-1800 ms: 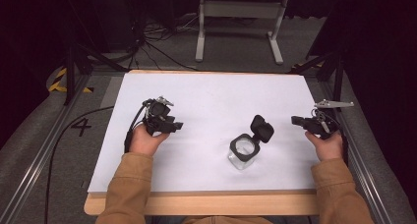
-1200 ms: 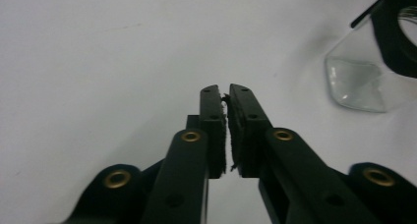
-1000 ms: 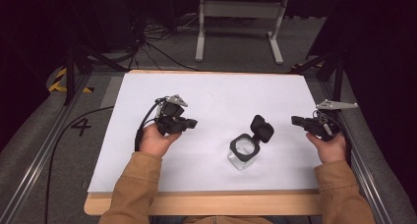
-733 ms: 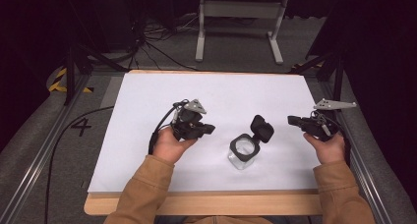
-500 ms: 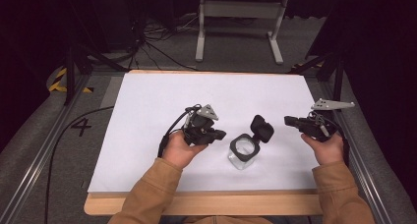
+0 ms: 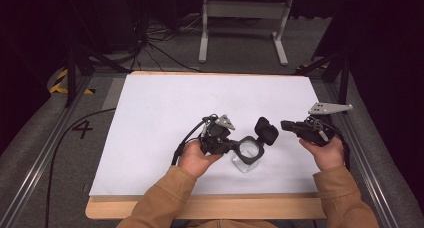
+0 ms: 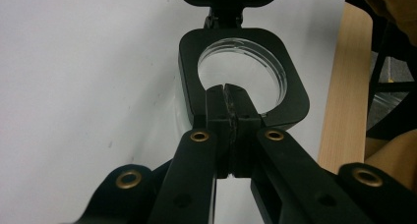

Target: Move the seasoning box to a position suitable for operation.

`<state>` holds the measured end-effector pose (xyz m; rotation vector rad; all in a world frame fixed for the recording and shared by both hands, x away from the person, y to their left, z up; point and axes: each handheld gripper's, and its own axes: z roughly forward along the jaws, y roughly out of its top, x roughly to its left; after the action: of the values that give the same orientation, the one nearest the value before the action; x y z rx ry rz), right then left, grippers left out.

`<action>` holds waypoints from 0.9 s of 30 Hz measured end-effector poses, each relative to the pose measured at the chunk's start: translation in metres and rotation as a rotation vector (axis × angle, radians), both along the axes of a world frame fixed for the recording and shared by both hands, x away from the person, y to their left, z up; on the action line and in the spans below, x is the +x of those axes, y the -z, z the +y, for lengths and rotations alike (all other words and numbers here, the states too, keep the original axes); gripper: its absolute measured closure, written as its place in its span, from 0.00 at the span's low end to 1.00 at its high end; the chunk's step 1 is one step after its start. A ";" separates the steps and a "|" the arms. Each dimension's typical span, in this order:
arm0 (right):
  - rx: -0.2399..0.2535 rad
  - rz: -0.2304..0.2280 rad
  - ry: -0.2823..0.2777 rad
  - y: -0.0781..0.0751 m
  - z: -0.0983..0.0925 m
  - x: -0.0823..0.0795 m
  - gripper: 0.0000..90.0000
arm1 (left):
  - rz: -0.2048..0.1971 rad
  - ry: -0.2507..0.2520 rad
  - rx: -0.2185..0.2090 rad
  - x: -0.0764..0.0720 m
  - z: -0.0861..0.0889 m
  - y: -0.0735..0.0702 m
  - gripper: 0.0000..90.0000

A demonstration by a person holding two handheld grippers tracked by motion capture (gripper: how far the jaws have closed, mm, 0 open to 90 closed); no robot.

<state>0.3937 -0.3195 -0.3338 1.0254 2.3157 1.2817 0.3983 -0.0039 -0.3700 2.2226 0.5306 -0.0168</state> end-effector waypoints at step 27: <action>0.001 -0.065 -0.072 -0.021 0.026 -0.021 0.99 | -0.015 -0.003 -0.012 -0.001 -0.003 0.002 1.00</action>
<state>0.3727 -0.2931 -0.3126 0.8954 2.3224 1.3231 0.3970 -0.0070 -0.3722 2.2089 0.5247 -0.0012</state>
